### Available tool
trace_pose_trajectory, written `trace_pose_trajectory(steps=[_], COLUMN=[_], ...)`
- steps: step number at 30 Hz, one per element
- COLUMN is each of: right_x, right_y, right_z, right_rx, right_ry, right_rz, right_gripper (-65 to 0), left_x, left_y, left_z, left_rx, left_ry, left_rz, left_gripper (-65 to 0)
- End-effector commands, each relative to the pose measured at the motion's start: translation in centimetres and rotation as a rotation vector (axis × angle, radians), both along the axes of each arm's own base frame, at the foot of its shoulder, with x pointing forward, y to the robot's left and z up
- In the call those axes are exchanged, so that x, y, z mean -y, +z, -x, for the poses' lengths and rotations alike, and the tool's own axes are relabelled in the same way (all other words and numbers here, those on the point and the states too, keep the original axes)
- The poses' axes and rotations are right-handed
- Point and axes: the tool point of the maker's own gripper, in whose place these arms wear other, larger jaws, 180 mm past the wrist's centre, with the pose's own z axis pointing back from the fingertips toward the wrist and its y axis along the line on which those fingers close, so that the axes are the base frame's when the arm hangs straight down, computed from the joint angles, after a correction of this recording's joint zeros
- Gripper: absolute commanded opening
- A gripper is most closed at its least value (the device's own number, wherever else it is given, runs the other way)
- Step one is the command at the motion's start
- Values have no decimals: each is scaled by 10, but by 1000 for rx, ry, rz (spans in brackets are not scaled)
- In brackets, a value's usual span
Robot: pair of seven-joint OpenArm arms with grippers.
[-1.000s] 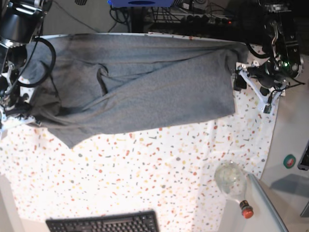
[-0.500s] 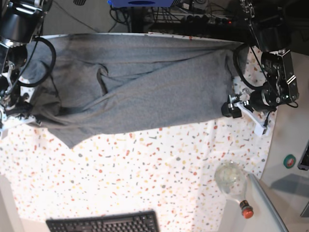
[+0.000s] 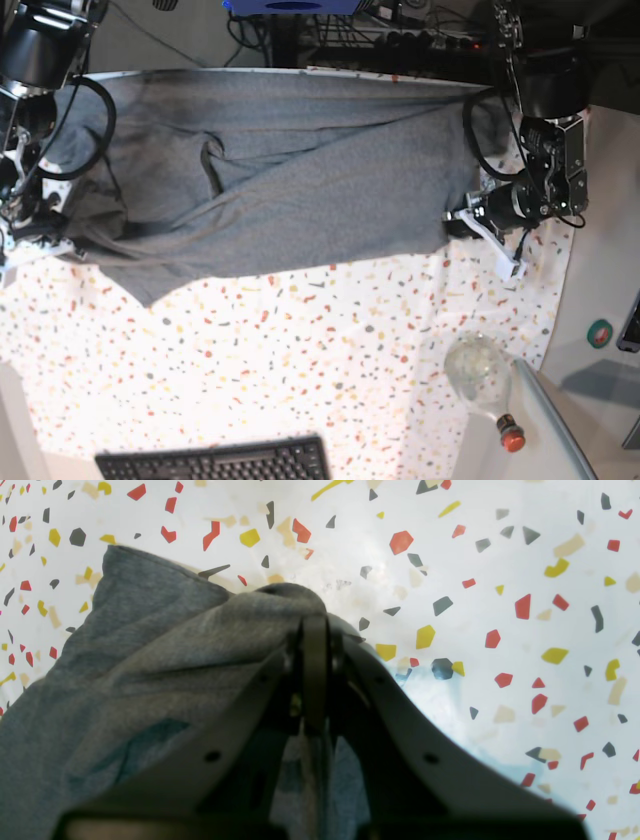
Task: Layout the t-shirt on the table in an organized manner, then fold the t-shirt properly
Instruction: 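Fold the grasped shirt side inward with the left gripper, then release and reposition the left gripper along the shirt edge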
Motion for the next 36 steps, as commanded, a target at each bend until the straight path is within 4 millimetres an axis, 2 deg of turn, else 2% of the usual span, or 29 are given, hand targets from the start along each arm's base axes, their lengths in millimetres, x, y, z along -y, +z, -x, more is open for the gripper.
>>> trace_pose_trajectory(steps=[1, 5, 7, 11, 13, 16, 18, 22, 30, 36], right_x=[9, 11, 11, 10, 10, 11, 11, 11, 10, 10], right_y=[17, 17, 17, 17, 17, 18, 18, 18, 18, 19], right_z=[-13, -12, -12, -13, -13, -13, -13, -13, -14, -16], right_rx=[55, 54, 54, 55, 55, 57, 57, 57, 58, 62], right_ry=[-3, -8, -8, -5, -5, -6, -6, -8, -5, -3], right_rz=[27, 29, 29, 29, 29, 29, 29, 29, 29, 29], right_gripper=[-650, -650, -650, -650, -650, -650, -650, -650, -650, -650], left_x=[-10, -12, -15, -19, -9, 15, 32, 55, 61, 62], left_y=[7, 16, 32, 72, 90, 103, 100, 78, 53, 53], left_z=[-8, -15, -25, -40, -42, -36, -24, 4, 39, 45], left_rx=[18, 43, 97, 205, 252, 306, 350, 376, 369, 388], left_ry=[2, -12, -35, -138, -212, -362, -465, -655, -829, -882], left_rz=[-19, -37, -84, -313, -431, -583, -656, -776, -970, -1062], left_gripper=[-650, -650, -650, -650, -650, -650, -650, -650, -650, -650])
